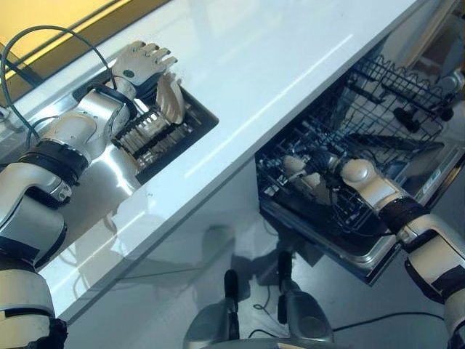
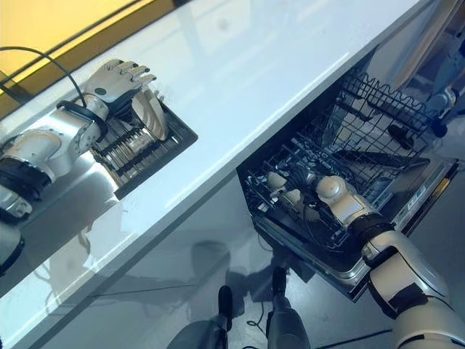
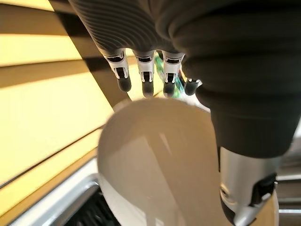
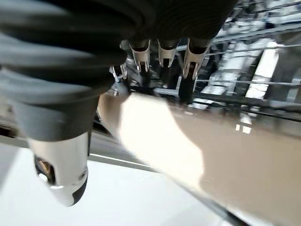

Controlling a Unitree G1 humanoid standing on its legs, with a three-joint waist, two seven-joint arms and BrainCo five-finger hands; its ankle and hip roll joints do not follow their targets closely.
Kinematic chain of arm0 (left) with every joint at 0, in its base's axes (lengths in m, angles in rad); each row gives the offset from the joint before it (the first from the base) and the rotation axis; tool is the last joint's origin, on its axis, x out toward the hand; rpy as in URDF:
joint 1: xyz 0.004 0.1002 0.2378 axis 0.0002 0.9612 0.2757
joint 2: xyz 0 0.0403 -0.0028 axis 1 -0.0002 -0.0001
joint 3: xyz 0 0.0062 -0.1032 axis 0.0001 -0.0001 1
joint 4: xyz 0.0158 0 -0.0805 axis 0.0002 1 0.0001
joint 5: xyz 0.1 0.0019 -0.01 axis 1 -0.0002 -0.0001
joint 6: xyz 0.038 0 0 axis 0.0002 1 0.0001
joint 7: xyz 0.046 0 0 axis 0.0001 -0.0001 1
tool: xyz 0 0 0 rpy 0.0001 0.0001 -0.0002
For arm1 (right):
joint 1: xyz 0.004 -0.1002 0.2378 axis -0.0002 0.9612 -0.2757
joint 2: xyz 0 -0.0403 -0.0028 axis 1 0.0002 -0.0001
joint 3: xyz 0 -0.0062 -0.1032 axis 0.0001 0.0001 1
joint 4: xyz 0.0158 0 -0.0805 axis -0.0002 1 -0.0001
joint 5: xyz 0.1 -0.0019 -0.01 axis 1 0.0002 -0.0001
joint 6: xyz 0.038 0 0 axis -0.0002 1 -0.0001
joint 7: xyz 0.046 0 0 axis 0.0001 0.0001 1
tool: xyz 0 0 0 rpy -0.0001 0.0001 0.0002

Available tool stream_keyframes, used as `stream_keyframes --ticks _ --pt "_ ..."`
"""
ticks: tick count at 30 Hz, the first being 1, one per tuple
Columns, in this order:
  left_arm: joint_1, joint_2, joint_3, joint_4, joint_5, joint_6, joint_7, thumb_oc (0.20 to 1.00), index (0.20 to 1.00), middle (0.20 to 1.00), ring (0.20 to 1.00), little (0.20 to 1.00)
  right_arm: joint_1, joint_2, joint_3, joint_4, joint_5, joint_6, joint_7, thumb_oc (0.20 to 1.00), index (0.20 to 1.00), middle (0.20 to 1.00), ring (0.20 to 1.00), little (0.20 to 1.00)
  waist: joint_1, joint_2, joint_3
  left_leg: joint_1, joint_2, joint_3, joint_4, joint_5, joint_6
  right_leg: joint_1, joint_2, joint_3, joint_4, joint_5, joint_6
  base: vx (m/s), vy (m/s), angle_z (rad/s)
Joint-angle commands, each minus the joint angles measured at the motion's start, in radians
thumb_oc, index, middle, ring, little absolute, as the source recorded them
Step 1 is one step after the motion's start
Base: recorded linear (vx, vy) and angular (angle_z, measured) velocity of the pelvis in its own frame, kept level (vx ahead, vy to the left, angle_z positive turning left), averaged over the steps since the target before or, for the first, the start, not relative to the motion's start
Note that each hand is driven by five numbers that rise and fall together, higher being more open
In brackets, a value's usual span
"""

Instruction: Pick up plates and place into dishwasher.

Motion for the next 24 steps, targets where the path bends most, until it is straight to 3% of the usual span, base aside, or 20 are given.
stream_keyframes --ticks 1,10,11,12,13,24 --pt "-0.154 0.068 -0.016 0.014 0.055 0.063 -0.003 1.0 1.0 1.0 1.0 1.0 -0.069 -0.087 -0.069 -0.121 0.083 -0.062 -0.091 1.0 1.0 1.0 1.0 1.0 -0.018 -0.026 0.042 -0.061 -0.045 0.036 0.002 -0.043 0.011 0.027 -0.016 0.017 0.03 -0.126 0.1 0.0 0.062 -0.06" --pt "-0.067 0.167 0.064 -0.02 0.121 0.129 -0.073 1.0 1.0 1.0 1.0 1.0 0.234 -0.187 -0.375 -0.42 0.095 -0.12 -0.116 1.0 1.0 1.0 1.0 1.0 -0.081 -0.05 0.059 -0.066 -0.039 0.068 0.002 -0.051 0.016 0.0 -0.002 0.047 0.042 -0.126 0.109 0.0 0.054 -0.11" --pt "-0.062 0.177 0.069 -0.016 0.12 0.136 -0.084 0.815 0.815 0.815 0.815 0.815 0.257 -0.197 -0.401 -0.443 0.099 -0.119 -0.114 1.0 1.0 1.0 1.0 1.0 -0.086 -0.051 0.06 -0.066 -0.039 0.07 0.002 -0.051 0.016 -0.001 -0.001 0.049 0.043 -0.126 0.109 -0.01 0.051 -0.15" --pt "-0.057 0.184 0.073 -0.014 0.121 0.143 -0.092 0.253 0.253 0.253 0.253 0.253 0.272 -0.202 -0.419 -0.459 0.095 -0.12 -0.116 1.0 1.0 1.0 1.0 1.0 -0.09 -0.052 0.06 -0.065 -0.039 0.072 0.002 -0.052 0.016 -0.002 0.0 0.052 0.044 -0.126 0.109 -0.01 0.042 -0.12" --pt "-0.055 0.195 0.076 -0.009 0.111 0.147 -0.108 0.2 0.2 0.2 0.2 0.2 0.288 -0.21 -0.438 -0.476 0.088 -0.13 -0.119 1.0 1.0 1.0 1.0 1.0 -0.095 -0.053 0.061 -0.064 -0.039 0.076 0.002 -0.053 0.017 -0.002 0.001 0.054 0.044 -0.126 0.11 0.0 0.03 -0.1" --pt "-0.014 0.249 0.072 0.02 0.115 0.138 -0.246 0.2 0.2 0.2 0.2 0.2 0.344 -0.245 -0.49 -0.549 0.072 -0.179 -0.106 1.0 1.0 1.0 1.0 1.0 -0.1 -0.041 0.032 -0.014 -0.048 0.07 0.002 -0.063 0.014 0.054 -0.004 0.037 0.035 -0.131 0.111 0.01 0.008 -0.06"
